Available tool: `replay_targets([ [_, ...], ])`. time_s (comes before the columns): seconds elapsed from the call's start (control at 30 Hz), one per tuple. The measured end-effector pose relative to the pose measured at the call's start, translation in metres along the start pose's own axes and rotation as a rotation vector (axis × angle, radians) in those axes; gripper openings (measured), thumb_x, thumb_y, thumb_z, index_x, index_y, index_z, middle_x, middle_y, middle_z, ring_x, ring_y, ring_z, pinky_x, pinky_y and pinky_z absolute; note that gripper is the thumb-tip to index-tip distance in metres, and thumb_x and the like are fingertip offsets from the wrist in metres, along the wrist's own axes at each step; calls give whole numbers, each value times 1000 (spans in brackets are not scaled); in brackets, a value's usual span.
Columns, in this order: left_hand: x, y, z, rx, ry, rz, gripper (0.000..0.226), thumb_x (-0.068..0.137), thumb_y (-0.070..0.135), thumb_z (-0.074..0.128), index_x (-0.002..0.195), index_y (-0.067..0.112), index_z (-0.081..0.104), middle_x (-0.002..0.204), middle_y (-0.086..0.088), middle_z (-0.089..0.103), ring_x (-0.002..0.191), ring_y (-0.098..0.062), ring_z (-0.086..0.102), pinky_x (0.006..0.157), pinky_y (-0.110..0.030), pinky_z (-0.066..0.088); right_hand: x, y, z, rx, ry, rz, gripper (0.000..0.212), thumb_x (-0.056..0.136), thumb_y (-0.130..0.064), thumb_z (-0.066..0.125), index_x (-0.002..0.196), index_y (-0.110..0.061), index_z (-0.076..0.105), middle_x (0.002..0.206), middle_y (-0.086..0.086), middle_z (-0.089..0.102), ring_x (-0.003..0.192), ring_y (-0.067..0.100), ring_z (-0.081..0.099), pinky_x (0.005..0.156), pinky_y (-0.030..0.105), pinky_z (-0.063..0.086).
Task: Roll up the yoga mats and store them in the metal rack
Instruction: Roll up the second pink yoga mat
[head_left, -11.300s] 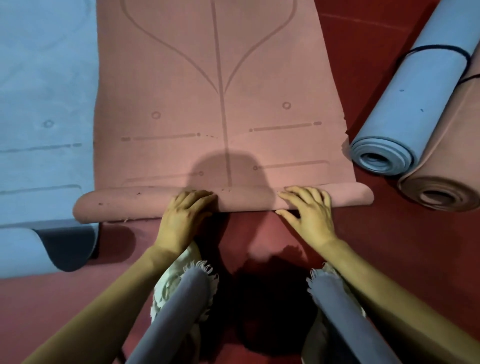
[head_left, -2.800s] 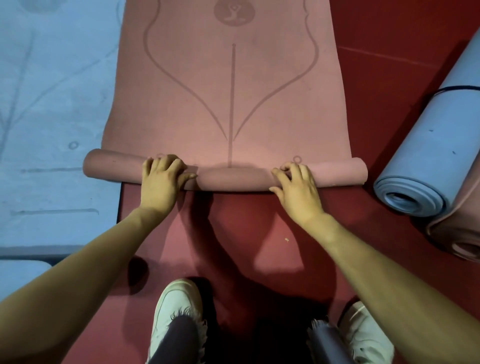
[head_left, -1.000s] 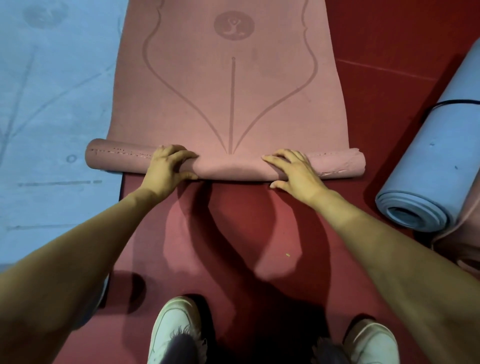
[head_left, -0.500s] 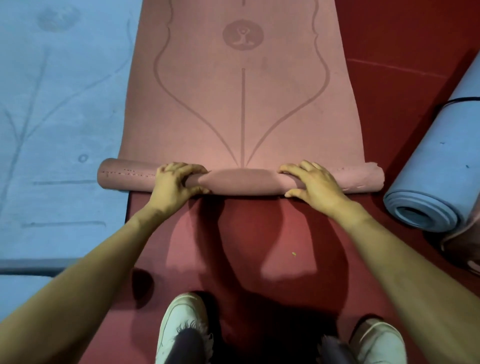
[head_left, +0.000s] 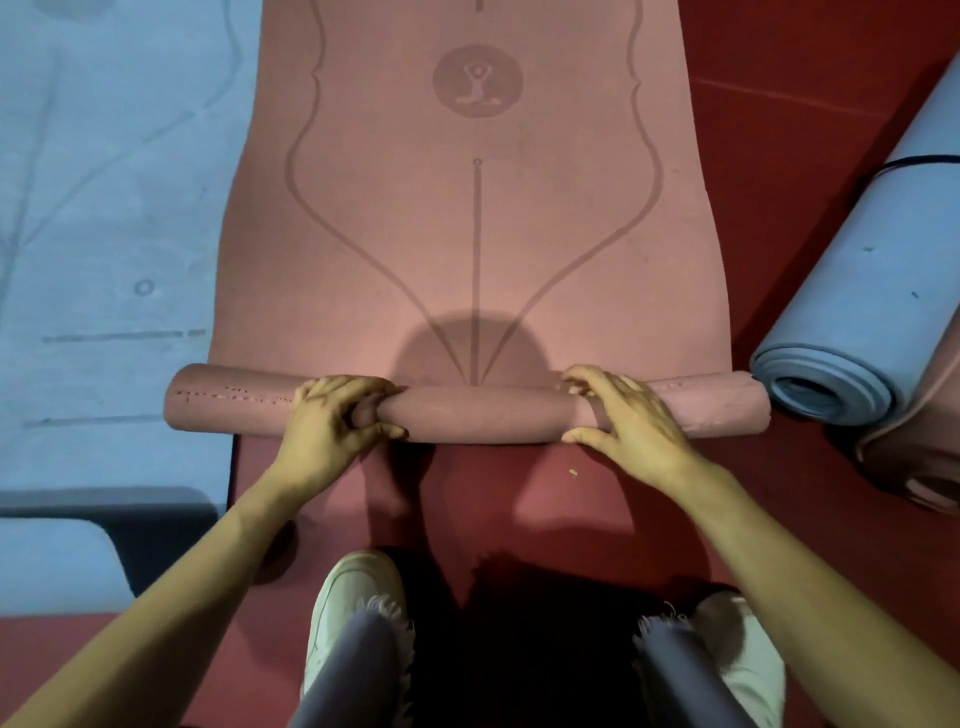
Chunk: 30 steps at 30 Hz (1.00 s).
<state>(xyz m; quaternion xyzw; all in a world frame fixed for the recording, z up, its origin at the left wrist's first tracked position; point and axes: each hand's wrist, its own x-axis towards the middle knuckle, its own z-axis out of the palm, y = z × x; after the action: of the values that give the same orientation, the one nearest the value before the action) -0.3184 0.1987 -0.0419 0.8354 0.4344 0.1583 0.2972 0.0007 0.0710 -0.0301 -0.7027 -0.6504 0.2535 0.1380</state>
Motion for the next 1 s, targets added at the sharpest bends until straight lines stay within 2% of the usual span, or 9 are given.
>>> replay_targets([
  [0.1,9,-1,-3,-16,-37,2,48,61,66,60,99,39,49,93,43,53,81,3,43,81,-34,32,4,3,2,-48,24,-50,45,77,-38,70,117,-20,58,115,1,61,107,28,56,95,37,37],
  [0.2,17,-5,-5,14,-54,16,47,63,70,58,94,36,50,78,24,55,77,-10,47,77,-38,40,7,2,11,-96,95,-7,39,81,-39,62,115,-21,61,119,0,59,116,22,46,109,47,21],
  [0.3,24,-12,-6,87,-21,90,51,73,73,53,93,26,62,93,6,61,86,-26,57,78,-41,45,3,-6,25,-164,271,99,39,80,-43,55,115,-27,64,124,10,54,117,25,33,106,58,25],
  [0.37,24,-15,-1,238,22,132,60,83,69,44,101,16,67,105,-4,60,94,-32,55,82,-42,42,2,-6,27,-178,294,118,44,82,-48,45,118,-31,63,121,14,51,113,29,33,102,53,31],
  [0.47,16,-6,8,317,121,142,57,92,58,40,110,11,66,103,-8,59,92,-32,52,82,-40,38,9,1,22,-173,276,89,47,83,-50,42,121,-31,62,113,14,52,106,27,33,96,49,34],
  [0.6,11,4,15,195,217,70,35,91,37,52,107,10,68,95,-6,61,88,-26,49,82,-26,32,15,7,17,-110,254,64,47,83,-51,43,126,-37,55,113,7,52,107,21,33,96,34,20],
  [0.7,17,-2,15,78,194,22,34,89,42,55,103,15,72,99,-2,62,92,-28,54,88,-14,26,19,8,12,-72,234,31,41,78,-54,48,117,-44,51,118,2,49,111,17,34,95,29,17],
  [0.8,23,-9,11,59,142,39,49,90,55,50,104,15,73,105,-3,63,97,-30,57,93,-12,25,22,10,11,-75,204,12,52,65,-67,55,111,-42,57,119,1,44,112,16,34,94,27,16],
  [1.0,35,-20,7,142,71,138,76,73,76,52,111,12,71,108,-7,61,101,-29,55,93,-25,32,37,11,1,-58,156,59,63,63,-71,49,114,-39,65,109,-1,49,107,16,36,87,20,16],
])
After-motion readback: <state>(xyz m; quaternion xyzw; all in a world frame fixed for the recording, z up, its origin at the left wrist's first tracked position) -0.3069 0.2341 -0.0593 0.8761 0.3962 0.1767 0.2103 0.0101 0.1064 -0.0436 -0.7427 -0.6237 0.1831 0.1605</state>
